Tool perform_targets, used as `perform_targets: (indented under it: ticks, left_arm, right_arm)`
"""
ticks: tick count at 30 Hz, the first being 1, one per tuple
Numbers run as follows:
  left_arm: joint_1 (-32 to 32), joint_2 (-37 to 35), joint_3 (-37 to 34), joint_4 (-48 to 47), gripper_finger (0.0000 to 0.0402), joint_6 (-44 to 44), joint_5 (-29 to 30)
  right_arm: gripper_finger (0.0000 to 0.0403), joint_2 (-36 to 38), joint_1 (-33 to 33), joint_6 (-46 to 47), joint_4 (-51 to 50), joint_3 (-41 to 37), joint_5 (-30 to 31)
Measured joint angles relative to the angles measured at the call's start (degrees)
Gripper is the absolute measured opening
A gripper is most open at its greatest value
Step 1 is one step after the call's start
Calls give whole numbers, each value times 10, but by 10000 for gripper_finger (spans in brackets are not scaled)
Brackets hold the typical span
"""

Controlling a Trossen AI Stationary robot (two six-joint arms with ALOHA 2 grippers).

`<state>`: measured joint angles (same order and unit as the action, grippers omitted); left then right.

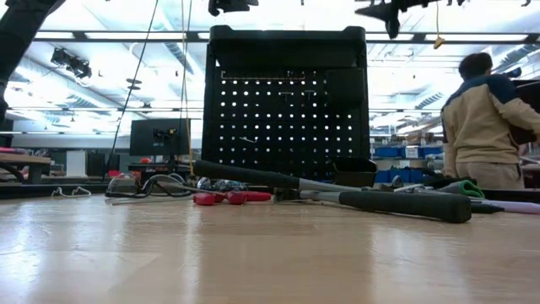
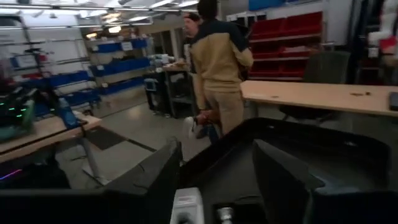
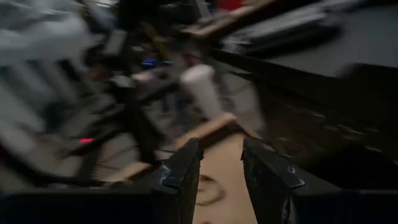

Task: Hang tools onto peg board
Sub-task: Remove the spirit level from the top of the peg board

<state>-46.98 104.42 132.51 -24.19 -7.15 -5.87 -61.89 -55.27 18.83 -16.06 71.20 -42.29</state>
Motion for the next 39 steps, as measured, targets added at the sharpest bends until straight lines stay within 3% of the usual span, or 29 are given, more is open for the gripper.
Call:
perform_targets:
  ticks: [4, 8, 11, 14, 18, 26, 31, 39]
  left_arm:
    - [16, 0, 0, -14, 202, -1, -4]
    - [31, 0, 0, -85, 202, -1, 6]
    - [39, 0, 0, -124, 202, -1, 62]
    - [45, 0, 0, -123, 202, -14, 174]
    - [51, 4, -1, -50, 202, -85, 318]
    - [51, 54, -4, 104, 202, -203, 507]
    - [47, 96, -4, 189, 202, -320, 585]
    - [50, 133, -1, 225, 202, -454, 587]
  right_arm:
    - [128, 0, 0, -21, -33, 0, 85]
    - [127, 1, 0, -21, -36, 0, 102]
    - [126, 1, 5, -21, -29, 0, 99]
    - [125, 1, 13, -21, -24, 0, 98]
    - [125, 0, 27, -21, -23, 0, 98]
    - [125, 0, 63, 38, -15, 0, 95]
    - [125, 2, 88, 46, -15, 0, 91]
    - [125, 8, 105, 60, -16, 0, 91]
